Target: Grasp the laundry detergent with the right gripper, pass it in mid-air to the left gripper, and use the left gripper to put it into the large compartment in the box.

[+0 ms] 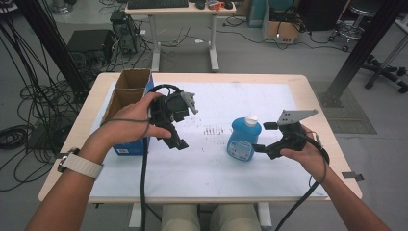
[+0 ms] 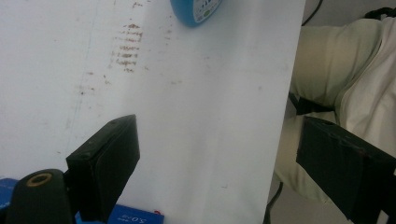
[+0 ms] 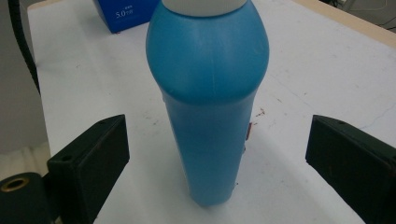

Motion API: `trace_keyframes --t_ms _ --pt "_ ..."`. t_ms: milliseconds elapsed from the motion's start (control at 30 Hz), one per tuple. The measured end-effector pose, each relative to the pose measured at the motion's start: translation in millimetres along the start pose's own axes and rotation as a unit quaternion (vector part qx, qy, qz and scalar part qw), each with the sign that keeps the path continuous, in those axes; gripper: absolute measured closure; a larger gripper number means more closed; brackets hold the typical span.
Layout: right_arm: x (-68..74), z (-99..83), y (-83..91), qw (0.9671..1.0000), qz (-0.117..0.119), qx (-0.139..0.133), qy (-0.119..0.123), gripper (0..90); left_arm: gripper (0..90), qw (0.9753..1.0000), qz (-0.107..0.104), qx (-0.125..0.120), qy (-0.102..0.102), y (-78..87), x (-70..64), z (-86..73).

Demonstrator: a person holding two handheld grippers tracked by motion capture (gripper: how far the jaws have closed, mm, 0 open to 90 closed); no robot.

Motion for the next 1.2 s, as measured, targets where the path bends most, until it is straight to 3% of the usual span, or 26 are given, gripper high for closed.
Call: trace_keyframes --t_ms 1200 --pt "1.6 1.7 2.0 1.0 0.003 0.001 0.0 6.6 13.5 1.0 0.002 -0.004 0.001 1.2 0.4 -0.9"
Point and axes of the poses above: each handheld gripper's, and its own axes: y roughly backward along the jaws, z roughly out of its top, x roughly to its left, the point moved 3 cm from there along -y, roughly forward along the jaws, and after that the axes turned 15 degrees about -y, right-handed, at the moved point
